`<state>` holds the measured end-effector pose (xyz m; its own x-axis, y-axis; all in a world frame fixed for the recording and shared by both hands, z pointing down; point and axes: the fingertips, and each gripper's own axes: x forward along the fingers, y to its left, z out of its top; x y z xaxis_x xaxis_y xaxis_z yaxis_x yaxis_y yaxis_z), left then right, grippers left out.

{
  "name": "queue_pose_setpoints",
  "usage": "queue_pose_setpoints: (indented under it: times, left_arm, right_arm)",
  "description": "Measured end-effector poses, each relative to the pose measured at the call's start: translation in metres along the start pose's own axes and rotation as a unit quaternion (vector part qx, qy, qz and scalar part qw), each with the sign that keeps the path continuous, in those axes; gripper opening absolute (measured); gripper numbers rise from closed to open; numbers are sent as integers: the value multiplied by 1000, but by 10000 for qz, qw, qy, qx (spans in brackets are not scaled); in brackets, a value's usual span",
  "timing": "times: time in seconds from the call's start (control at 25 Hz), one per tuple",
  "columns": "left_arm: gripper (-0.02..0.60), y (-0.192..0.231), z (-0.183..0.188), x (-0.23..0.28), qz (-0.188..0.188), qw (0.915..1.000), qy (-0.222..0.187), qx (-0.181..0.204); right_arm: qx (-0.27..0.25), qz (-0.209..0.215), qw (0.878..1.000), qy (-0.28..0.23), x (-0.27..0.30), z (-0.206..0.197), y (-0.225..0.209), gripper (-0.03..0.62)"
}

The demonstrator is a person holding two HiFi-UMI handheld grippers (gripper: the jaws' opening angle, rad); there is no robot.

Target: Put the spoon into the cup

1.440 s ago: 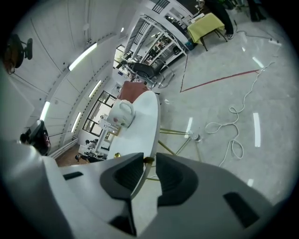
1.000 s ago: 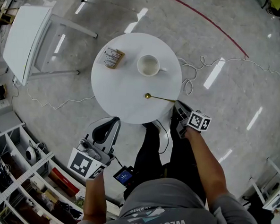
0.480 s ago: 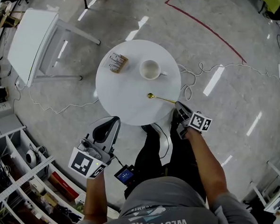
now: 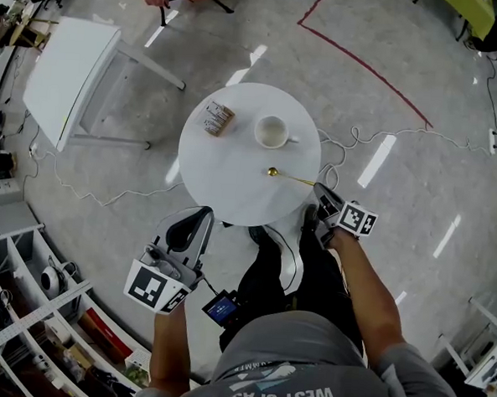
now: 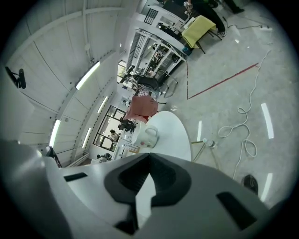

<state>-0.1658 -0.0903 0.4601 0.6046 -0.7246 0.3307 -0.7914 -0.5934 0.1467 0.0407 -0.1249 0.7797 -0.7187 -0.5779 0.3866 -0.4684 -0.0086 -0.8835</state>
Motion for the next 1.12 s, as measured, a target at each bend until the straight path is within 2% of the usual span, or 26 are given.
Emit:
queue_pose_setpoints:
  times: [0.84, 1.12]
  left_arm:
    - [0, 11, 26, -49, 630, 9959, -587, 269]
    - [0, 19, 27, -68, 912, 9929, -704, 288]
  right_arm:
    - [-280, 230, 9983, -454, 12, 72, 44, 3]
    - [-433, -63, 9980, -465, 26, 92, 44, 3]
